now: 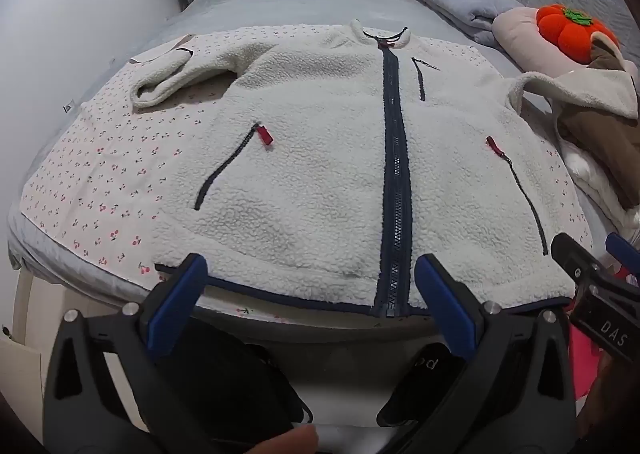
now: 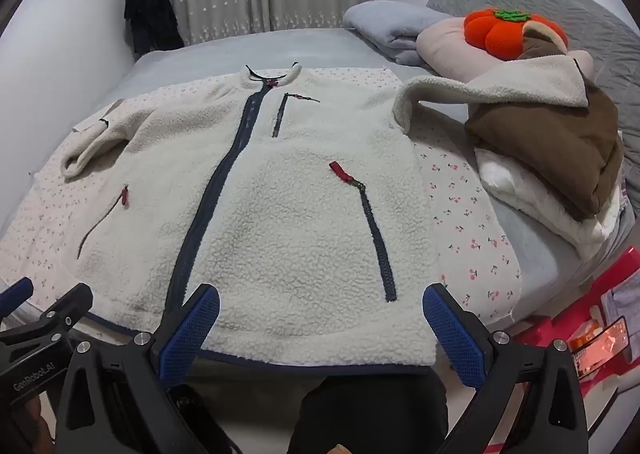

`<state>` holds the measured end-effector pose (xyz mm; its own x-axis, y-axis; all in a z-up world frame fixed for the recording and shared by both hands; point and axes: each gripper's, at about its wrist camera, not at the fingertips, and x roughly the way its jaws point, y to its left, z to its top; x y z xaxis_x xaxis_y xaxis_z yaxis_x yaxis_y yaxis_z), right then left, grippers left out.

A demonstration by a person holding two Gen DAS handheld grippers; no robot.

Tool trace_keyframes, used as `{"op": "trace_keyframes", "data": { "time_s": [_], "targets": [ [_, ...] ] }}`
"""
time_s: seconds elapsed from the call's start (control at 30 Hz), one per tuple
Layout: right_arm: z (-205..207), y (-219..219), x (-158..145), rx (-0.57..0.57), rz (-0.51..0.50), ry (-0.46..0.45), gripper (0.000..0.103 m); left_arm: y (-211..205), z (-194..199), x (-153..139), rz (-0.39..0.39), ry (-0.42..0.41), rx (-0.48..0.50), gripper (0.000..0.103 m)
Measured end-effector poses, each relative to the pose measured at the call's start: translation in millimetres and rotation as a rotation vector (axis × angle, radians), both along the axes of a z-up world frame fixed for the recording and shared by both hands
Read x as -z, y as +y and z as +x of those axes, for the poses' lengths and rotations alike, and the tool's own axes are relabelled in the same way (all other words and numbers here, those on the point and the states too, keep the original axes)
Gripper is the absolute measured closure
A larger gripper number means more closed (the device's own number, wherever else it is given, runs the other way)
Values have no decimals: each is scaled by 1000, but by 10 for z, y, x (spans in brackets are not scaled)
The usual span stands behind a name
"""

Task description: Fold large clothes

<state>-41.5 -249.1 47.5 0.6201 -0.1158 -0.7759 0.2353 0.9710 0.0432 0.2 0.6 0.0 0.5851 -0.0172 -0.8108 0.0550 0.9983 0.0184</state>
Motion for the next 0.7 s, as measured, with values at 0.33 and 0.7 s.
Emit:
{"op": "trace_keyframes", "data": {
  "time_s": [0.33, 0.7],
  "targets": [
    [-9, 61, 23, -8, -7, 9, 0, 72, 0, -33, 0, -11, -5, 0],
    [13, 5, -13, 2, 2, 1, 0, 44, 10, -20, 13, -8, -8, 0]
  ]
}}
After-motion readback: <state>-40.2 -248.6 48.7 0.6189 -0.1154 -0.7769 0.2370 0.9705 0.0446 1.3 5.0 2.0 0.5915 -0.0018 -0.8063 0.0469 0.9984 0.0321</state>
